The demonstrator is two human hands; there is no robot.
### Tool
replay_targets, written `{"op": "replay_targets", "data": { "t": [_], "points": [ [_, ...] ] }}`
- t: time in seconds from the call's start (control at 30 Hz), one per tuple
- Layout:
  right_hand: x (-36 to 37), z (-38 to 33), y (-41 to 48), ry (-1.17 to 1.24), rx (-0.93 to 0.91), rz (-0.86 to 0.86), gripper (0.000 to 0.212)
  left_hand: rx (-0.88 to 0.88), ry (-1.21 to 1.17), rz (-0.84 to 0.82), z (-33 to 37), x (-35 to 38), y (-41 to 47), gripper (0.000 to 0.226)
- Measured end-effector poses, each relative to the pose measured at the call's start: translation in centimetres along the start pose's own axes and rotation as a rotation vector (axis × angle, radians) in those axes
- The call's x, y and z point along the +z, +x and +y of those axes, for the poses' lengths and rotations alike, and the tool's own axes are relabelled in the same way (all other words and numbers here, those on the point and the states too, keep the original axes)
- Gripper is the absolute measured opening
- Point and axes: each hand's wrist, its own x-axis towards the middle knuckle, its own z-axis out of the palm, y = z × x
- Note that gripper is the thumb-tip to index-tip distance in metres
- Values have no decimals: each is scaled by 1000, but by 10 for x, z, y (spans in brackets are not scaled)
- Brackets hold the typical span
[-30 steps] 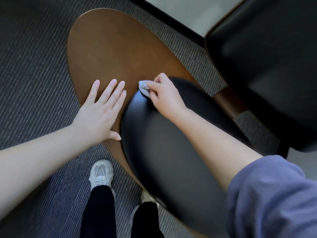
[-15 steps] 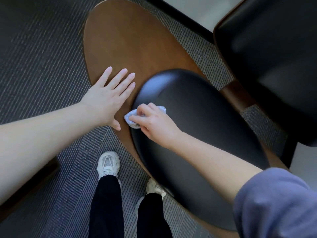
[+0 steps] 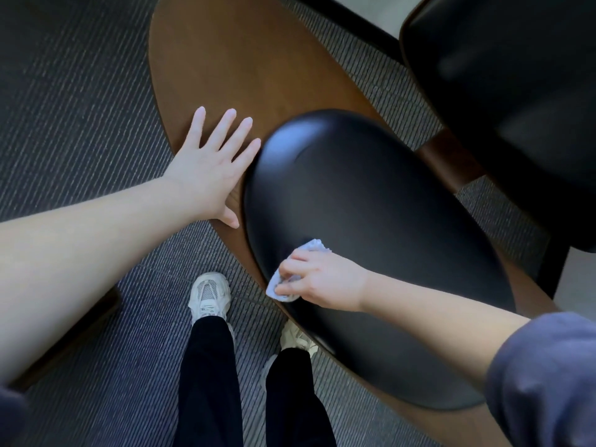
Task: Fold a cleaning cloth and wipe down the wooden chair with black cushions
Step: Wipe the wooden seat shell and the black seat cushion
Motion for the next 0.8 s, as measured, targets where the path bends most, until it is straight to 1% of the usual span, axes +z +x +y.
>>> {"op": "replay_targets", "data": {
  "t": [0.1,0.2,0.27,0.33,0.5,0.63,0.8],
  "points": [
    [4,6,-10,3,-59,-48,19,10,-68,-9,12,-4,8,141],
    [2,13,-7,41,-56,7,24,40,-92,-30,22,-8,23,151],
    [-1,17,-3,79,38,101,29,52,-108,-56,21,-9,29,155],
    [-7,23,1,103,169,199,33,55,-123,-87,18,-9,31,157],
    [-19,46,15,206,421,436,32,78,-122,-198,17,-17,36,158],
    [-20,61,30,253,667,614,28,65,-155,-283,18,-21,39,156],
    [-26,71,42,309,858,775,26,40,-166,-355,20,-25,41,157]
  ]
}}
